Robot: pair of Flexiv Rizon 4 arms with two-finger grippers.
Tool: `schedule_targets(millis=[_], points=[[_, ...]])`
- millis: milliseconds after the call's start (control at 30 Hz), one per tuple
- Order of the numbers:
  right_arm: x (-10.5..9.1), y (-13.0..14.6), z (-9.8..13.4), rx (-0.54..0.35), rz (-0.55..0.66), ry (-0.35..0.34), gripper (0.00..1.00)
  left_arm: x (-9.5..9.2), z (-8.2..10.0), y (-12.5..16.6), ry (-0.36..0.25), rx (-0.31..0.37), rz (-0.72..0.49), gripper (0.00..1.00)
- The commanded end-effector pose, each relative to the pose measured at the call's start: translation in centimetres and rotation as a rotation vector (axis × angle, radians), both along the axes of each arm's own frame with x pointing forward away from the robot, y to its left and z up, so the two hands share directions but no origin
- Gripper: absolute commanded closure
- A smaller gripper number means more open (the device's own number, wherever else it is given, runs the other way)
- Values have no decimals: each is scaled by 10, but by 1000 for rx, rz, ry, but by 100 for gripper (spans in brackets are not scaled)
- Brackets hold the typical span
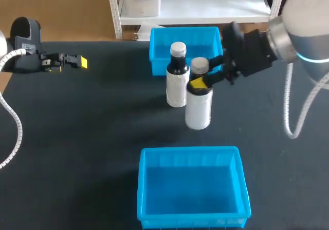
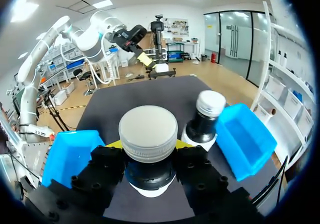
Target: Pick up the bottle, and place it in the far bin if it is heavy, or in the near bin if it is light.
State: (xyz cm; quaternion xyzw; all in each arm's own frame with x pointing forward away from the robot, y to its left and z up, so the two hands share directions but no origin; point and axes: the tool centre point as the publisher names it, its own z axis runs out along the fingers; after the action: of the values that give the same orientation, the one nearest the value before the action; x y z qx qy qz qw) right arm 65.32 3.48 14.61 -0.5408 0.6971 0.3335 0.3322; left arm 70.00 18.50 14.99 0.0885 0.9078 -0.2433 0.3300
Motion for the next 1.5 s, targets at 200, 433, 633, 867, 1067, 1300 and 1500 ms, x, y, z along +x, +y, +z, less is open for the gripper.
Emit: schedule_targets(millis=[200,433,633,867,1067,1300,1500], points=[[-3,-68,22,-58,-144,-1,59,0,0,0,0,0,0,0],[-12,-98,49,-72,-205,-6,60,0,0,0,0,0,0,0],[-27,-102,76,-69,-216,-24,62,0,0,0,0,0,0,0],[-59,-83,103,-48,-166,-39,64,0,0,0,0,0,0,0],[-93,-55,116,-32,-81,-46,64,0,0,0,0,0,0,0],[-142,-3,115,14,86,-44,64,0,0,0,0,0,0,0],[-172,38,103,42,227,-25,64,0,0,0,0,0,0,0]])
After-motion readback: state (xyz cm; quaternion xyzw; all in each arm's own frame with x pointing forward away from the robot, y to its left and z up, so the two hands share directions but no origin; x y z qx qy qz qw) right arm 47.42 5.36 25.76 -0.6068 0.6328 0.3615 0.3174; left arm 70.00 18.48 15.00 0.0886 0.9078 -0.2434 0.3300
